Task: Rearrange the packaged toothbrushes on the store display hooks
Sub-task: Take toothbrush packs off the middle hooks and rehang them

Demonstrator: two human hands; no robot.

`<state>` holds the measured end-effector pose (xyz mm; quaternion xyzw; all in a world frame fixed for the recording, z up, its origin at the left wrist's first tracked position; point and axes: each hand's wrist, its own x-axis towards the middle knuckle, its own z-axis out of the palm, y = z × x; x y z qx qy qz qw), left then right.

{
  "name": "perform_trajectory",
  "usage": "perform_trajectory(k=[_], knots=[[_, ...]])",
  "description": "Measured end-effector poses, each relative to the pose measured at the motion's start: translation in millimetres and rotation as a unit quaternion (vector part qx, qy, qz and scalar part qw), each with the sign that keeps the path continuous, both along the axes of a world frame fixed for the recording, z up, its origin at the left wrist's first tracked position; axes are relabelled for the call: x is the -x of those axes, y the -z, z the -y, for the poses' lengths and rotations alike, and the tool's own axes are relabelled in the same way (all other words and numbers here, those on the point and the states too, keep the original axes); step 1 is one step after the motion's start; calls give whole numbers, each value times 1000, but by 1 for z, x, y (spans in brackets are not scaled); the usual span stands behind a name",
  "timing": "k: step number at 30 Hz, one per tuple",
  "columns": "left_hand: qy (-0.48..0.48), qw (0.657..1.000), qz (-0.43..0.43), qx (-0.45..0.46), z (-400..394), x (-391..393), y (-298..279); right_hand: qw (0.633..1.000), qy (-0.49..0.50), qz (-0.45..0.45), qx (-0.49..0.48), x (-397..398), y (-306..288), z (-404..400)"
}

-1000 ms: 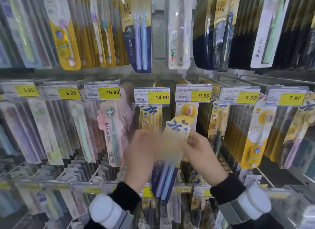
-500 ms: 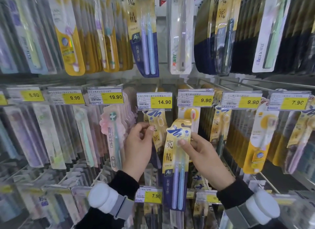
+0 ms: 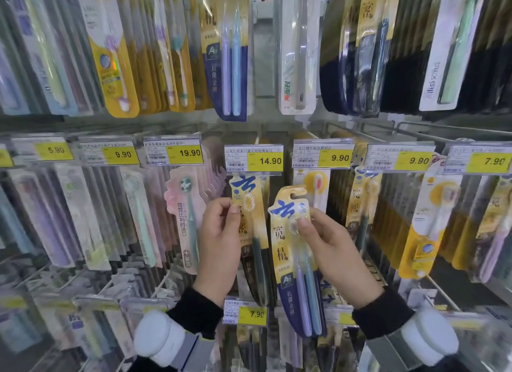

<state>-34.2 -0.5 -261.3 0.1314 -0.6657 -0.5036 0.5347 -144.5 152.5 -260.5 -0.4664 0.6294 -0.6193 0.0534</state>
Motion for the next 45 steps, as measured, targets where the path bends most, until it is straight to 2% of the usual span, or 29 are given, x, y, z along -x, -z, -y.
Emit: perform_trajectory(k=[10,19,23,26,31,36,45], knots=[[24,999,-41,-21,-7,-14,-2,988,-3,-132,-74,-6,-28,39],[13,999,-49,-8,-4,-20,-3,983,-10,-172,-70,-13,-26,42],[11,999,-42,-1,-5,-21,-1,989,12,-144,-13,-17,-38,48],[15,999,-35,-5,-7,-21,2,992,48,-115,-18,-15,-44,54],[-3,999,-43,-11,-8,-22,6,992,64,-110,-5,-19,-43,60],[3,998,-46,-29,-6,-23,9,996,60,-61,15,-22,-46,57],[99,989,-104,-45,-9,-27,-4,993,86,-79,-34,-13,-37,59]])
